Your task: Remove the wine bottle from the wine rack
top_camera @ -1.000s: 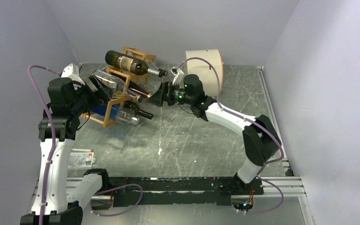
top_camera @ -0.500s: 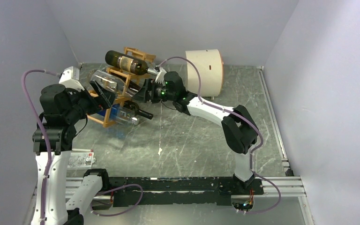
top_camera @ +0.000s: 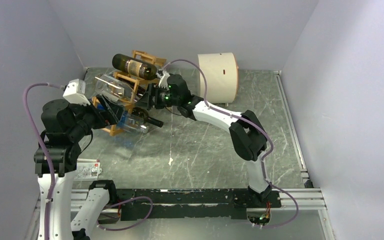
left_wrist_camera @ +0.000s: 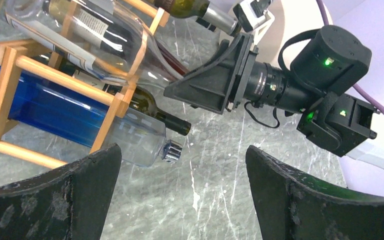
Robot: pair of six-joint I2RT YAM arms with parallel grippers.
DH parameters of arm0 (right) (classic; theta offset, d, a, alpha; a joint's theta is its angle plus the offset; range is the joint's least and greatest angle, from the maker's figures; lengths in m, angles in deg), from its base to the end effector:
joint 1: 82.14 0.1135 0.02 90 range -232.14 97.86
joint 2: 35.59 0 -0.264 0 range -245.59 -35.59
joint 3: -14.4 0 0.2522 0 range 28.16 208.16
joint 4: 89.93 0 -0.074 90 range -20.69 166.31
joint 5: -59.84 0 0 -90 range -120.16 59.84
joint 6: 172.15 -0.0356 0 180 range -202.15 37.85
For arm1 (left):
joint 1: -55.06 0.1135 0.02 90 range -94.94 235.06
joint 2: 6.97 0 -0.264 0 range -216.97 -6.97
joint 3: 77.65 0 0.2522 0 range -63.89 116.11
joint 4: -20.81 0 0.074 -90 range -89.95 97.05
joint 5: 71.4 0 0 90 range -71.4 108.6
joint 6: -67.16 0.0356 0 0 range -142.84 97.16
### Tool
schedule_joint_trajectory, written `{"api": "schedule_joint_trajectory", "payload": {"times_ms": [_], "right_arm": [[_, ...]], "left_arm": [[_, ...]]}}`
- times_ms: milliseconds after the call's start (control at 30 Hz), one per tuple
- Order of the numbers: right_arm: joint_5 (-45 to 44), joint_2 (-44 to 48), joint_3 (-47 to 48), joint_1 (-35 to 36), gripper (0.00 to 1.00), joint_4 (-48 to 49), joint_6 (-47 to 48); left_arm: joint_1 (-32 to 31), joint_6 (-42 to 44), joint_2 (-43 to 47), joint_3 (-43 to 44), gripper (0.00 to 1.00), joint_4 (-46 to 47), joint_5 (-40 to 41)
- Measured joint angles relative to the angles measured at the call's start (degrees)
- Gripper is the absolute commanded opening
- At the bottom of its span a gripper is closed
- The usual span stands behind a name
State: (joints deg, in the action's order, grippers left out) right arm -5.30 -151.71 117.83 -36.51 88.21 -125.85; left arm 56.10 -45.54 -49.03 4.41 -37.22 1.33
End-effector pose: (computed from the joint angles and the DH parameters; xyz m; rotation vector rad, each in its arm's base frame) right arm 0.3286 0.3573 0.2684 -0.3831 2.0388 1.4326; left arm 0.1201 -0.0084 0.4190 -0.1853 1.8979 -0.5413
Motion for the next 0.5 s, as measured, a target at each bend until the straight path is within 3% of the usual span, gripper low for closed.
{"api": "schedule_joint_trajectory", "payload": {"times_ms": [500], "right_arm": [[5.2,-6.0,6.8,0.1,0.65,-1.8,0.0]], "left_arm": [[0.0,-1.3,2.8,-3.5,0.98,0.4,0.3]]}}
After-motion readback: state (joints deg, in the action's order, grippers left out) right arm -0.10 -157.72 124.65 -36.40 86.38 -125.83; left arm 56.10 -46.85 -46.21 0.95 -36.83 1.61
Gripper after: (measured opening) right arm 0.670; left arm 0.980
